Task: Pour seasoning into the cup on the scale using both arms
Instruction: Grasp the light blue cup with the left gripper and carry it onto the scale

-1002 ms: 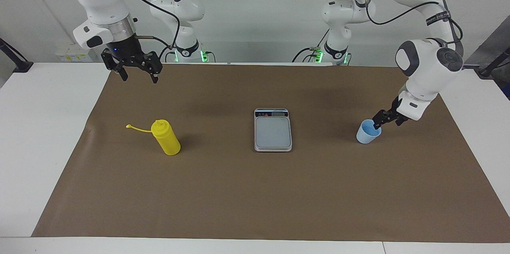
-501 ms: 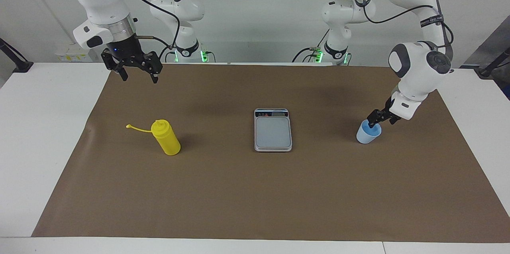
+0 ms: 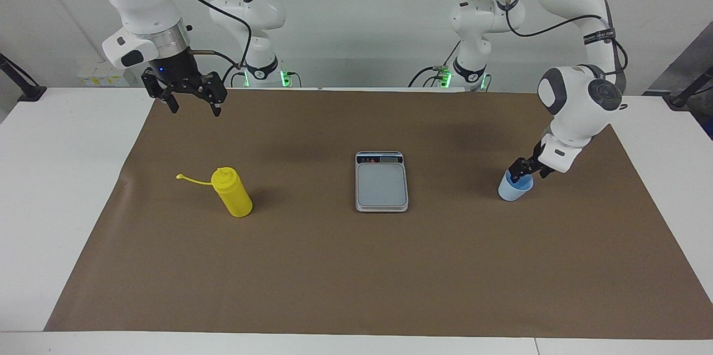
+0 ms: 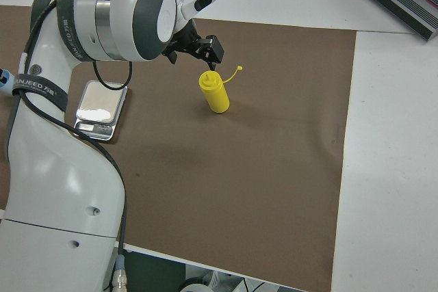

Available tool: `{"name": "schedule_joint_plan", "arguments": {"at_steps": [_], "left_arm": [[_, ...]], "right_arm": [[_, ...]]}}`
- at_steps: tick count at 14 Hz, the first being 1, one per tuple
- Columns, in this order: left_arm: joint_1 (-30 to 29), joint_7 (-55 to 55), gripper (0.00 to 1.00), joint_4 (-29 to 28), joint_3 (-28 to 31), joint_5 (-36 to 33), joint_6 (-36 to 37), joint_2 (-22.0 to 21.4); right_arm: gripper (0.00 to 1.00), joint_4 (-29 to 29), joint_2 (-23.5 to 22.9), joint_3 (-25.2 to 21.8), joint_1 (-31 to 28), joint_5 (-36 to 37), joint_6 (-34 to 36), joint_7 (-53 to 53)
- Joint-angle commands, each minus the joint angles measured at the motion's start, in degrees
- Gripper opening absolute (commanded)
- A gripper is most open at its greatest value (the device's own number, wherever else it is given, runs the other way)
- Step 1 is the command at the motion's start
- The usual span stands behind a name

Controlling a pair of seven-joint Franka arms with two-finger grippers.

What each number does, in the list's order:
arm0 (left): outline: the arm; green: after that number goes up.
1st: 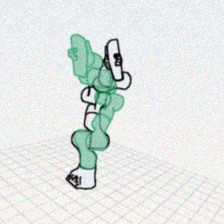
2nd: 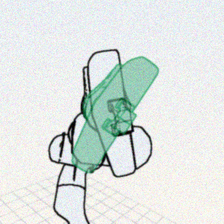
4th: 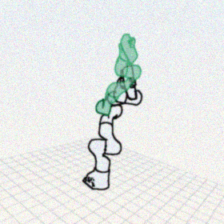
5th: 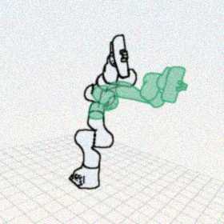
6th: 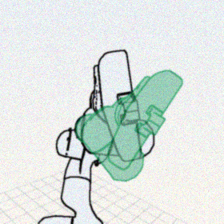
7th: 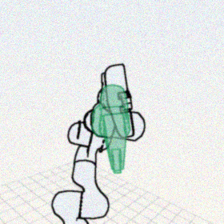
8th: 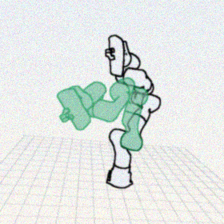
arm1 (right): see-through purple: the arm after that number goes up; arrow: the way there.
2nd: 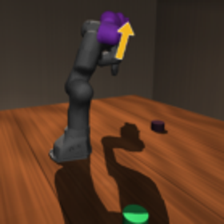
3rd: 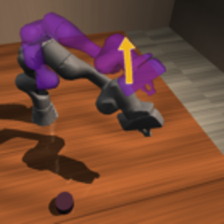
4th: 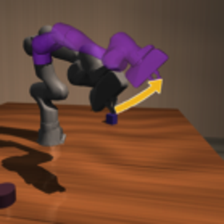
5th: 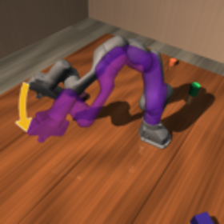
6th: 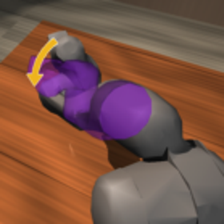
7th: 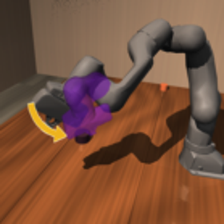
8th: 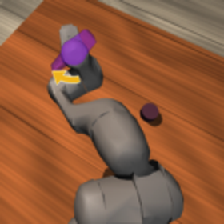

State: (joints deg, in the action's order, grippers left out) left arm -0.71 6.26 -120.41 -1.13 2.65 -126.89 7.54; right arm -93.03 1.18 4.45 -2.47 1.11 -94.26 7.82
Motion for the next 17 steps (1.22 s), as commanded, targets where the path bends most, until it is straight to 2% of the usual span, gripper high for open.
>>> {"name": "schedule_joint_plan", "arguments": {"at_steps": [1,2,3,4,5,8,12,15,17], "left_arm": [[0.80,0.69,0.60,-1.15,0.60,0.60,-1.52,0.02],[0.80,0.69,0.43,-1.15,0.60,0.60,-1.52,0.02],[0.80,0.60,0.32,-1.15,0.51,0.60,-1.44,-0.06],[0.80,0.60,0.12,-1.15,0.60,0.60,-1.17,-0.07],[0.80,0.34,0.00,-1.15,0.60,0.60,-0.91,-0.07],[0.89,0.07,0.00,1.82,0.51,0.60,2.06,0.72],[1.15,0.16,0.00,18.86,0.16,1.39,17.87,5.38],[1.15,0.68,0.00,24.85,-0.01,5.52,24.64,5.47],[1.06,3.74,0.00,29.41,-2.29,8.67,30.35,6.69]], "right_arm": [[1.00,-1.10,0.93,0.20,-0.61,-1.20,-0.04,-0.08],[1.00,-1.10,0.93,0.20,-0.61,-1.20,-0.04,-0.08],[1.00,-1.01,0.93,0.20,-0.61,-1.20,-0.13,-0.08],[1.00,-1.10,0.93,0.20,-0.61,-1.20,-0.05,-0.08],[1.00,-1.01,0.93,0.20,-0.61,-1.20,-0.13,-0.08],[1.00,-1.01,0.93,0.20,-0.61,-1.20,-0.05,-0.08],[1.00,-1.10,0.93,0.20,-0.61,-1.20,-0.04,0.00],[1.00,-1.10,0.93,0.20,-0.61,-1.20,-0.04,-0.08],[1.00,-1.01,0.93,0.20,-0.61,-1.20,-0.13,-0.08]]}}
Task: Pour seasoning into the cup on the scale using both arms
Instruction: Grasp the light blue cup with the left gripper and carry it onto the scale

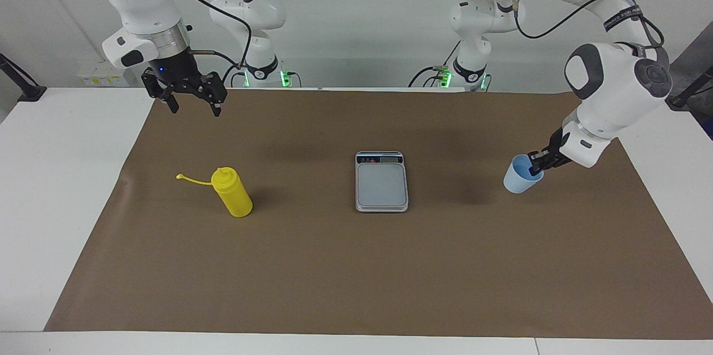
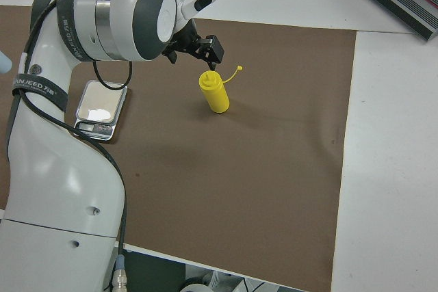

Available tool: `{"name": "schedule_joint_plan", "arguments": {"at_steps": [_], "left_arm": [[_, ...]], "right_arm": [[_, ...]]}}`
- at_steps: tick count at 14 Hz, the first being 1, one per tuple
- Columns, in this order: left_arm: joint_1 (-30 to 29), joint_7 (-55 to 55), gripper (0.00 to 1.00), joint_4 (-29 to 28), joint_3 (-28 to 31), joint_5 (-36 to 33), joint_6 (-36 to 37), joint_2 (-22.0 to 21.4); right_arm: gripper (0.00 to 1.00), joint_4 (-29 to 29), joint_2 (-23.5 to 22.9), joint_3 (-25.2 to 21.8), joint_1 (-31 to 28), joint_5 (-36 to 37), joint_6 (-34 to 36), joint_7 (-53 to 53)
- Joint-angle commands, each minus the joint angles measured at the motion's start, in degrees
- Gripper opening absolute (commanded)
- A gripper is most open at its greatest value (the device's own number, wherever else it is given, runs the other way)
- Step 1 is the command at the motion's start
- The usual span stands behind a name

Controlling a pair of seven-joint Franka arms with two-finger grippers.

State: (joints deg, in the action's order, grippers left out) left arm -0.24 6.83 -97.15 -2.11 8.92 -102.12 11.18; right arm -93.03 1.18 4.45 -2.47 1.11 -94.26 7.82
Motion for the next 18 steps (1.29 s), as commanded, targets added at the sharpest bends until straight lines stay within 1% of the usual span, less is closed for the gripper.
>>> {"name": "schedule_joint_plan", "arguments": {"at_steps": [1,2,3,8,11,14,16,18], "left_arm": [[0.68,6.76,0.00,8.97,-3.14,2.68,6.75,4.28],[1.29,9.49,0.00,9.69,-4.90,2.77,6.24,4.72],[3.21,11.26,0.00,9.70,-5.26,2.85,5.71,4.73],[13.23,21.45,0.00,8.56,-5.27,3.99,-2.45,4.99],[18.69,27.26,0.00,7.68,-5.01,3.56,-7.46,6.92],[22.38,29.98,0.00,6.10,-5.00,0.58,-8.79,7.89],[24.06,30.96,0.00,5.83,-5.00,-1.36,-9.23,9.38],[25.81,32.62,0.00,3.56,-5.00,-2.15,-10.28,9.21]], "right_arm": [[1.00,-1.01,0.93,0.20,-0.61,-1.20,-0.05,-0.08],[1.00,-1.10,0.93,0.20,-0.61,-1.20,-0.04,-0.08],[1.00,-1.01,0.93,0.20,-0.61,-1.20,-0.04,-0.08],[1.00,-1.10,0.93,0.20,-0.61,-1.20,-0.13,-0.08],[1.00,-1.10,0.93,0.20,-0.61,-1.20,-0.05,-0.08],[1.00,-1.01,0.93,0.20,-0.61,-1.20,-0.04,-0.08],[1.00,-1.10,0.93,0.20,-0.61,-1.20,-0.13,0.00],[1.00,-1.10,0.93,0.20,-0.61,-1.20,-0.13,-0.08]]}}
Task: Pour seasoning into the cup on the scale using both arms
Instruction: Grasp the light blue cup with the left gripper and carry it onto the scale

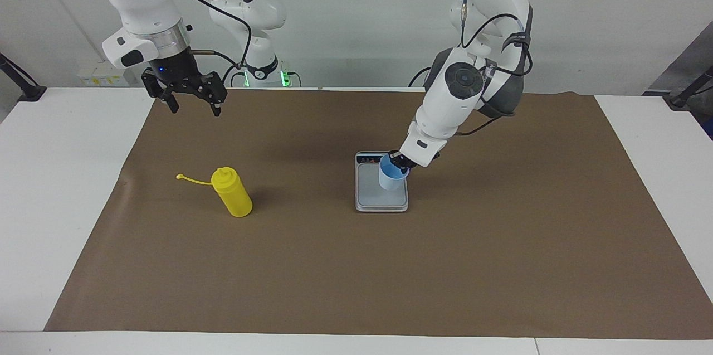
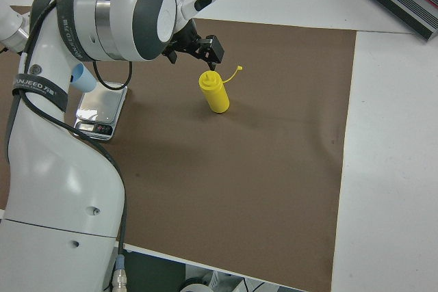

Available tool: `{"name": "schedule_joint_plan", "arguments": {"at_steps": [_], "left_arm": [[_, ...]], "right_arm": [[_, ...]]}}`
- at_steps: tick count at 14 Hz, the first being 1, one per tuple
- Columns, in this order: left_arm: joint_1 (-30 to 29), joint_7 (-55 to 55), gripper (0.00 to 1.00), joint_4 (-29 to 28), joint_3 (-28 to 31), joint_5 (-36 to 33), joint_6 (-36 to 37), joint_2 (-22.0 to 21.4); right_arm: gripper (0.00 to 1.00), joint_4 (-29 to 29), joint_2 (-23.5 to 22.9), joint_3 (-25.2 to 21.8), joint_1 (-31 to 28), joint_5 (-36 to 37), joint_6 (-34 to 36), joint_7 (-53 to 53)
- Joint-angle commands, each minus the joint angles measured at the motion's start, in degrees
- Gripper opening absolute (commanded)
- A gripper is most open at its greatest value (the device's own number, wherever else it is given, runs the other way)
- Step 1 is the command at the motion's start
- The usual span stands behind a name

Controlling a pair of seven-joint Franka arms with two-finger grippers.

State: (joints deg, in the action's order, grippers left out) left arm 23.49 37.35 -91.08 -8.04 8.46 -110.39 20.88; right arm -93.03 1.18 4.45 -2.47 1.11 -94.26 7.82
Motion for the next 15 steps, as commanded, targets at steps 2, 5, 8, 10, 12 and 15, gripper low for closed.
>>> {"name": "schedule_joint_plan", "arguments": {"at_steps": [2,5,8,10,12,15], "left_arm": [[3.04,4.12,0.00,-4.10,0.92,-3.88,-2.38,-0.93],[3.40,4.75,0.00,-4.72,0.92,-3.89,-3.17,-1.11],[4.62,6.42,0.00,-8.48,0.92,-3.98,-7.11,-1.89],[4.99,6.25,0.00,-9.73,0.92,-3.98,-7.48,-2.78],[4.55,5.72,0.00,-9.55,0.92,-3.98,-6.69,-3.13],[4.55,5.63,0.00,-9.73,0.92,-3.98,-6.86,-3.48]], "right_arm": [[1.00,-1.10,0.93,0.20,-0.61,-1.20,-0.13,-0.08],[1.00,-1.10,0.93,0.20,-0.61,-1.20,-0.13,-0.08],[1.00,-1.10,0.93,0.20,-0.61,-1.20,-0.13,-0.08],[1.00,-1.10,1.02,0.20,-0.61,-1.20,-0.04,-0.08],[1.00,-1.10,1.02,0.20,-0.52,-1.20,0.57,-0.08],[1.00,-1.10,1.02,0.29,-0.35,-1.20,-0.04,0.18]]}}
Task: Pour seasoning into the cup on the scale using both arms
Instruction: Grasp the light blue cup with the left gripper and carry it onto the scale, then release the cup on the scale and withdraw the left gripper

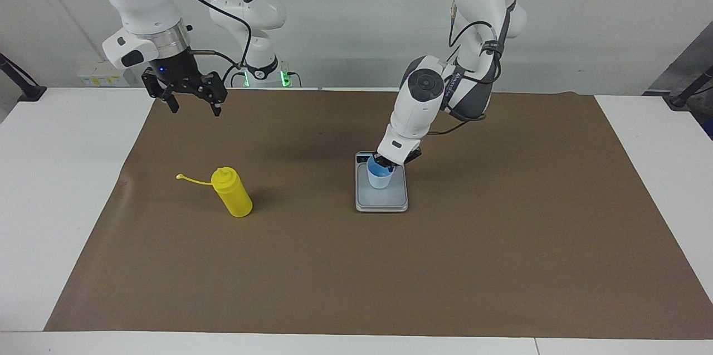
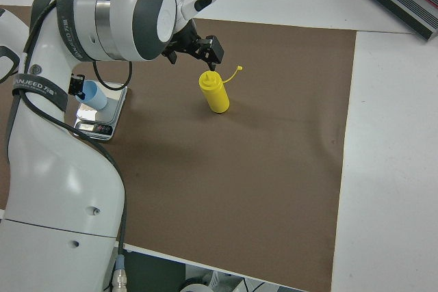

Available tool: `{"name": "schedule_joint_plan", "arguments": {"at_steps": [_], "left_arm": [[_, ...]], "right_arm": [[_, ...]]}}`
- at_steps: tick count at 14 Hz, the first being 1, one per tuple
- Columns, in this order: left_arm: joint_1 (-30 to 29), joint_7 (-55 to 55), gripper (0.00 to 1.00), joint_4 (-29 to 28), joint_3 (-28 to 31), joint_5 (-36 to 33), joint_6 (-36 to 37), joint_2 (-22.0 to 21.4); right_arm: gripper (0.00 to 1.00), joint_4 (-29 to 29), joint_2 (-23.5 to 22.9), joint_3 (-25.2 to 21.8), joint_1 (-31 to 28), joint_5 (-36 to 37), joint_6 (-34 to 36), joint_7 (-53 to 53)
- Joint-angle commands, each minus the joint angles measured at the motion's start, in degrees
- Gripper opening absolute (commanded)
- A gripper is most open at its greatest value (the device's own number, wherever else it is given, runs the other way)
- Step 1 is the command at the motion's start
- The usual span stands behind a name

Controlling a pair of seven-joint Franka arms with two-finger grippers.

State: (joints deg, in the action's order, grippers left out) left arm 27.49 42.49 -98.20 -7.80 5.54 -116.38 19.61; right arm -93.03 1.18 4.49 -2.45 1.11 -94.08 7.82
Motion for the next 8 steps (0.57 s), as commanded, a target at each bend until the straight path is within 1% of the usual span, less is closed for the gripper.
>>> {"name": "schedule_joint_plan", "arguments": {"at_steps": [1,5,6,7,8], "left_arm": [[0.46,0.49,0.00,-2.69,0.68,-1.06,-1.04,-2.12],[0.46,-0.57,0.00,-3.22,0.68,-1.06,-1.22,-2.21],[0.46,-0.66,0.17,-3.31,0.68,-1.06,-1.31,-2.29],[0.37,-0.83,0.76,-3.31,0.68,-1.06,-1.31,-2.21],[0.29,-1.27,1.00,-3.22,0.77,-1.06,-1.22,-2.21]], "right_arm": [[1.00,-1.10,1.02,0.26,-0.37,-1.20,-0.40,0.44],[1.00,-1.19,1.02,0.26,-0.54,-1.20,-0.49,0.45],[1.00,-1.19,1.02,0.26,-0.54,-1.20,-0.41,0.53],[1.00,-1.19,1.02,0.17,-0.54,-1.20,-0.49,0.62],[1.00,-1.19,1.02,0.26,-0.54,-1.20,-0.49,0.71]]}}
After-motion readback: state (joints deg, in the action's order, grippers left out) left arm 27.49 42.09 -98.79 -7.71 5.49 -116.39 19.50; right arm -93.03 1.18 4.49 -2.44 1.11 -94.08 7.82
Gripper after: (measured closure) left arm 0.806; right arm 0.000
